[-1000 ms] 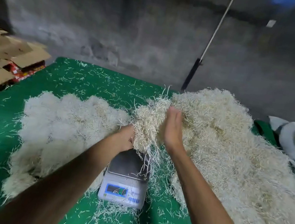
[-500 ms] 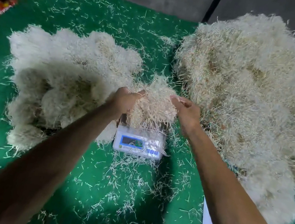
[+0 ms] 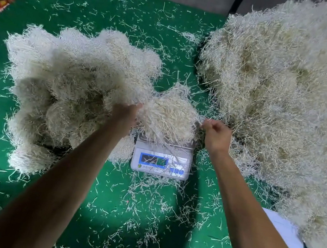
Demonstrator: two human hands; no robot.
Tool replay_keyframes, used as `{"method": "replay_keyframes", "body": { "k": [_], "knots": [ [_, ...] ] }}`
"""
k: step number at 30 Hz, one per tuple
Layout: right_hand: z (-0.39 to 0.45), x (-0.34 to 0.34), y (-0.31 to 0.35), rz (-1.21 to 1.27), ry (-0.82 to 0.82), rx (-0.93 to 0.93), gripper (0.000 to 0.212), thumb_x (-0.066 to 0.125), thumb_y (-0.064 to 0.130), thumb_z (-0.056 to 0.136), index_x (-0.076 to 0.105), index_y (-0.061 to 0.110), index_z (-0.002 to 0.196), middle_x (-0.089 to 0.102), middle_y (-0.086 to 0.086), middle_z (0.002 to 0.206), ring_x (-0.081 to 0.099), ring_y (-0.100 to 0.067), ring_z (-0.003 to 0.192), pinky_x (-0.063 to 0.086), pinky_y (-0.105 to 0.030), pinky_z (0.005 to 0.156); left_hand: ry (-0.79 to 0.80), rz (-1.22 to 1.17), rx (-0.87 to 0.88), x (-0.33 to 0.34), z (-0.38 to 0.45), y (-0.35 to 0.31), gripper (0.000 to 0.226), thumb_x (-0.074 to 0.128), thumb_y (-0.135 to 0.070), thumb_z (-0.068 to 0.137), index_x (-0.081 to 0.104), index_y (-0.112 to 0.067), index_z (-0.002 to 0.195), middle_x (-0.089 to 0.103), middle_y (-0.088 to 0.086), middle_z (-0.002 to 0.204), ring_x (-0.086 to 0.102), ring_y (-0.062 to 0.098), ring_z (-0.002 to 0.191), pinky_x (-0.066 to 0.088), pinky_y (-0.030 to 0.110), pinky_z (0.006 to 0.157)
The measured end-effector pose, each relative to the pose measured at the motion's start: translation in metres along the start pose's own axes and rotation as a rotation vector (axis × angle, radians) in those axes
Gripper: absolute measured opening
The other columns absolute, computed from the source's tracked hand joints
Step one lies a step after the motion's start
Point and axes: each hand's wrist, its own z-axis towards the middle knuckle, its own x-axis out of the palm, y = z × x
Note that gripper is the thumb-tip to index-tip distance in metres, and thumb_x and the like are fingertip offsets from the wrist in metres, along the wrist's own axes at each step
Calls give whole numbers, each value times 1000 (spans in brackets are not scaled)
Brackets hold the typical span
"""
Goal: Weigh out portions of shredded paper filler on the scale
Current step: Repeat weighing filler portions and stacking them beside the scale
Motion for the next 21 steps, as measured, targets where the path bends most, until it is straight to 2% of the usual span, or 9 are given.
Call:
{"method": "replay_keyframes", "body": {
  "k": [2,5,8,10,13,17,18,19,21],
  "knots": [
    [-4,-1,-6,-15,53,-24,16,56,23,104,69,13,100,71,-1,81,70,-15,67,61,-38,64,112,-6,39,-5,-4,8,50,68,-25,96,55,2,135,61,22,134,66,25,103,59,42,92],
    [-16,0,-8,18,12,-114,31,45,32,109,66,11,115,60,7,65,59,-4,53,53,-24,51,217,-43,174,-15,-17,16,20,68,-23,97,63,-11,111,61,27,130,68,24,101,60,42,91],
    [-29,3,-11,27,-46,-154,39,39,30,111,64,1,117,66,-18,88,59,-16,66,56,-24,63,257,-139,184,-32,-26,32,12,63,-10,98,61,-19,105,58,26,134,68,25,108,57,43,96],
    [-36,2,-15,69,-66,-156,43,38,28,111,62,-7,116,65,-26,109,60,-14,80,48,-7,70,269,-208,152,-42,-33,41,26,63,-8,97,61,-13,122,60,20,134,69,29,112,57,42,96],
    [-52,3,-18,111,-68,-102,42,36,33,112,60,8,135,64,-3,132,60,-9,119,43,-14,101,224,-340,53,-46,-47,57,44,58,-21,102,49,-6,143,64,16,130,70,28,110,57,41,96],
    [-65,4,-29,158,-30,-62,40,36,37,111,57,14,136,62,14,127,60,-14,119,41,-2,94,233,-424,-16,-42,-64,82,45,43,-45,106,53,-12,135,66,10,131,69,26,114,49,44,104],
    [-67,4,-31,158,8,-43,38,35,39,111,56,18,136,58,18,129,59,-14,119,25,-1,89,240,-474,-25,-40,-67,88,49,39,-47,107,52,-11,137,66,11,132,68,27,116,48,44,106],
    [-69,3,-33,140,43,-32,38,34,41,111,52,22,139,55,17,134,57,-12,121,10,-23,95,251,-548,-47,-39,-70,92,54,35,-49,107,50,-9,140,65,12,133,67,29,118,46,45,107],
    [-71,0,-36,69,93,-28,48,33,44,110,38,24,153,45,13,149,42,-4,135,26,-19,106,275,-645,-70,-38,-76,97,61,30,-52,106,46,-7,144,64,13,135,64,30,122,45,45,107]
  ]
}}
